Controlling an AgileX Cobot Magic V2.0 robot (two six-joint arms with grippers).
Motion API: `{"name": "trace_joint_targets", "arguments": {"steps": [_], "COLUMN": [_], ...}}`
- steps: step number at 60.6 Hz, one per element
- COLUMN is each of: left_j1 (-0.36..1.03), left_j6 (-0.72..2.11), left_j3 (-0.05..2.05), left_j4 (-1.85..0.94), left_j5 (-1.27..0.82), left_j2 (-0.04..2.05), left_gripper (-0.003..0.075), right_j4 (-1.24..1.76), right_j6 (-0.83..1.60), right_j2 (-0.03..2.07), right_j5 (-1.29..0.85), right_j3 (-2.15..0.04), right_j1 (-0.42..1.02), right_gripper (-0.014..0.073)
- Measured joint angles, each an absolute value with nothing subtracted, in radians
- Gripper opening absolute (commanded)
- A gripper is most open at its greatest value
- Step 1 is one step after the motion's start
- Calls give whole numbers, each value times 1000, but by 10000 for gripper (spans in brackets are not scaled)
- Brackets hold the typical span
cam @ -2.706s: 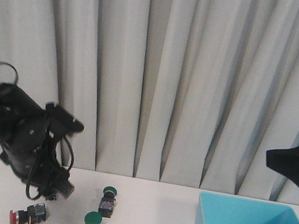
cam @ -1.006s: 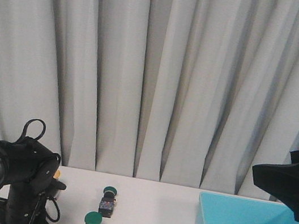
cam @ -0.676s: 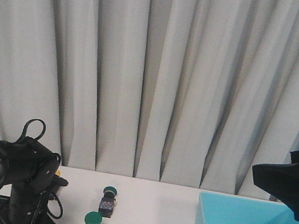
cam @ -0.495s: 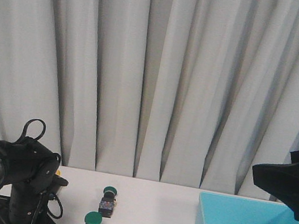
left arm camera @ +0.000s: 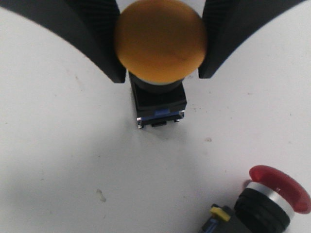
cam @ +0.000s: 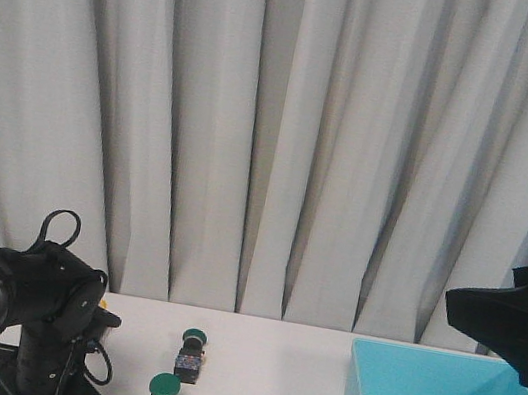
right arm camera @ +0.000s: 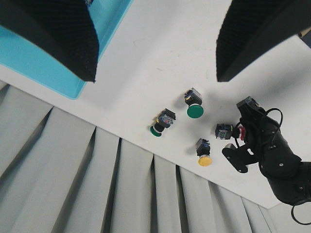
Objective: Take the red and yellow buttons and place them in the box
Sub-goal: 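Lower the left gripper onto the yellow-capped button and grasp it, then lift the yellow button and hand it to the right gripper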
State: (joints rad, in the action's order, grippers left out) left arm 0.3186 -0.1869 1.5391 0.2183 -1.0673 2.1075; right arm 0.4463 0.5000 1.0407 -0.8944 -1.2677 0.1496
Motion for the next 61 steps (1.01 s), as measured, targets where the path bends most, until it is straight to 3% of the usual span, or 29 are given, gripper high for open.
{"name": "trace_joint_targets", "arguments": {"steps": [13, 28, 40, 61], "left_j1": [319, 338, 387, 450], "left_j6": [-136, -44, 226, 606], "left_j3": [1562, 1751, 1882, 1908], "left_j4": [216, 138, -221, -740], "left_j5": [-1072, -1116, -1125, -1171], "left_j2": [2101, 1981, 1865, 1777], "left_gripper": [-8, -7, -6, -6], "right_j4": [446, 459, 590, 723], "right_j6": [516, 714, 918, 1195], "right_j2": [1041, 1046, 1093, 1136], "right_j5": [-894, -894, -908, -932], "right_j3": [-1268, -1268, -1268, -1268], "right_j1": [150, 150, 150, 150], "right_gripper": [484, 484, 484, 496]}}
